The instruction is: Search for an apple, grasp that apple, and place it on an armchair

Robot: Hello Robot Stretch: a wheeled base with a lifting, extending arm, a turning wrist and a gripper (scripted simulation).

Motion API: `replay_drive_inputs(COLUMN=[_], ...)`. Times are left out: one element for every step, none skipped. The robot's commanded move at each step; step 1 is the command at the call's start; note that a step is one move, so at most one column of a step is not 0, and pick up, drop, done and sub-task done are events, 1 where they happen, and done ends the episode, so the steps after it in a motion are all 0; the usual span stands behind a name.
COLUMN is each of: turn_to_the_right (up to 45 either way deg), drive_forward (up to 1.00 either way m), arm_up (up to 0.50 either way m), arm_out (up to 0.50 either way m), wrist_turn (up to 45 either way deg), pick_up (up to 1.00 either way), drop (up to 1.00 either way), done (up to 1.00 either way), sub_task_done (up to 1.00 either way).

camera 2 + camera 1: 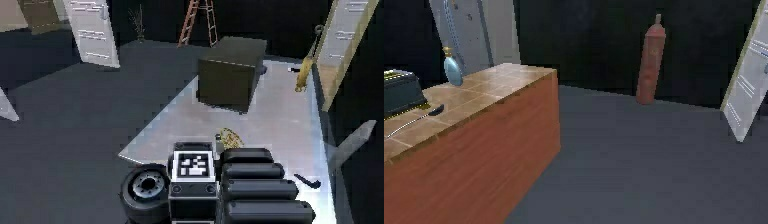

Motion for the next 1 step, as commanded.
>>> replay_drive_inputs(turn_to_the_right=[12.0], drive_forward=[0.0], arm_up=[0.0], arm_out=[0.0], wrist_turn=[0.0], pick_up=[0.0], drop=[0.0], done=[0.0], sub_task_done=[0.0])
